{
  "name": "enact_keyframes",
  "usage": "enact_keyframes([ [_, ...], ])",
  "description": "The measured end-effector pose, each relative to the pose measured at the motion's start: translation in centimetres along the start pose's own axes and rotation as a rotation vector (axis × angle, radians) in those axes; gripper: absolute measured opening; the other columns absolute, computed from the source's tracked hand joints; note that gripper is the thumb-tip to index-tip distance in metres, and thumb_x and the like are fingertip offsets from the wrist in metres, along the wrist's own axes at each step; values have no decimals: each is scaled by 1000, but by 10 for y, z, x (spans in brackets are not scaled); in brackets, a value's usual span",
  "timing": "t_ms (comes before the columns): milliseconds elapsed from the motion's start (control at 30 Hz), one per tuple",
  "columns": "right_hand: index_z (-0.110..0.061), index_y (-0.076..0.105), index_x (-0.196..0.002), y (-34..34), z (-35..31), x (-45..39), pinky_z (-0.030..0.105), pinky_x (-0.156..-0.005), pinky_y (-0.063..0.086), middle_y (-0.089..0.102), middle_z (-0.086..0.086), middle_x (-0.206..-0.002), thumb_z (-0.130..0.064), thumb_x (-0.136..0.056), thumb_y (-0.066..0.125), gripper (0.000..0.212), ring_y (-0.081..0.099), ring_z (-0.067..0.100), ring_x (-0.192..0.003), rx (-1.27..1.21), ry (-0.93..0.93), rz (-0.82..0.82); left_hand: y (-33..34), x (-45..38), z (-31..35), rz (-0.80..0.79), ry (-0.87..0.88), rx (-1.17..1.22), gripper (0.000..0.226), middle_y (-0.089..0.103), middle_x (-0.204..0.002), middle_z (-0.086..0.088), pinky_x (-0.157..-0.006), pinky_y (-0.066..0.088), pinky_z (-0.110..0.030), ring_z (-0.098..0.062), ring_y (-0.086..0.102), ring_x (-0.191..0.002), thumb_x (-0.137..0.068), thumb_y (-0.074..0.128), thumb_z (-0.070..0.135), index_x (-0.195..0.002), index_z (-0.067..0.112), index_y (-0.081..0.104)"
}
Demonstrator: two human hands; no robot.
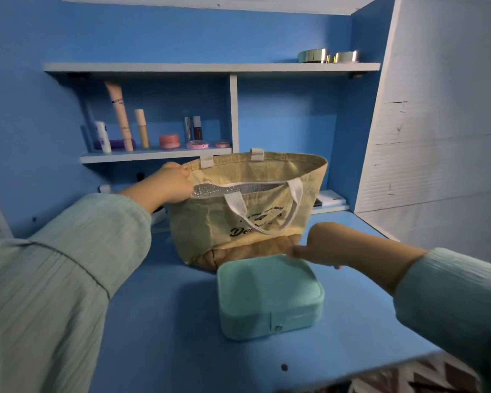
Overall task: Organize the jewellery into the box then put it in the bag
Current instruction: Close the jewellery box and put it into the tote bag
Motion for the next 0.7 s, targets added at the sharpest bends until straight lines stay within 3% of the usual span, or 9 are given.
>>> enact_keyframes([
  [67, -5, 48, -66, 13, 3, 2, 27, -62, 45, 57, 9, -65, -64, -86, 44, 62, 53, 20, -55, -89, 73, -130, 2, 1, -1, 10, 12, -27, 52, 22, -150, -15, -109, 22, -33, -26, 20, -138, -94, 37, 9, -145, 5, 28],
  [167, -2, 46, -75, 29, 2, 4, 29, -66, 49, 58, 15, -76, -70, -79, 49, 69, 55, 24, -63, -208, 153, -240, 4, 4, -1, 18, 14, -43, 52, 20, -152, -14, -110, 21, -33, -26, 18, -139, -95, 37, 10, -146, 6, 27],
  [367, -5, 39, -111, 53, 9, 3, 33, -73, 51, 55, 15, -79, -74, -73, 52, 80, 57, 22, -65, -339, 269, -364, 5, 5, 0, 34, 26, -70, 53, 19, -153, -13, -111, 19, -34, -25, 16, -140, -95, 37, 10, -147, 6, 26],
  [533, -4, 43, -107, 63, 5, 11, 28, -62, 51, 53, 12, -88, -73, -69, 57, 80, 57, 21, -69, -485, 297, -430, 6, 11, 1, 37, 26, -53, 54, 20, -151, -14, -109, 22, -34, -26, 22, -137, -93, 38, 6, -146, 6, 28],
  [700, -8, 41, -109, 59, 1, 16, 27, -64, 52, 48, 8, -90, -65, -73, 63, 71, 56, 19, -73, -551, 305, -387, 5, 17, 3, 40, 20, -45, 54, 19, -151, -14, -110, 20, -31, -26, 19, -138, -92, 37, 3, -146, 5, 27],
])
Point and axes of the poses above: each hand's wrist, its own x-axis away from the middle knuckle, its own y-axis out of the palm, z = x × y, the point moved 5 cm from there along -x, towards the middle knuckle
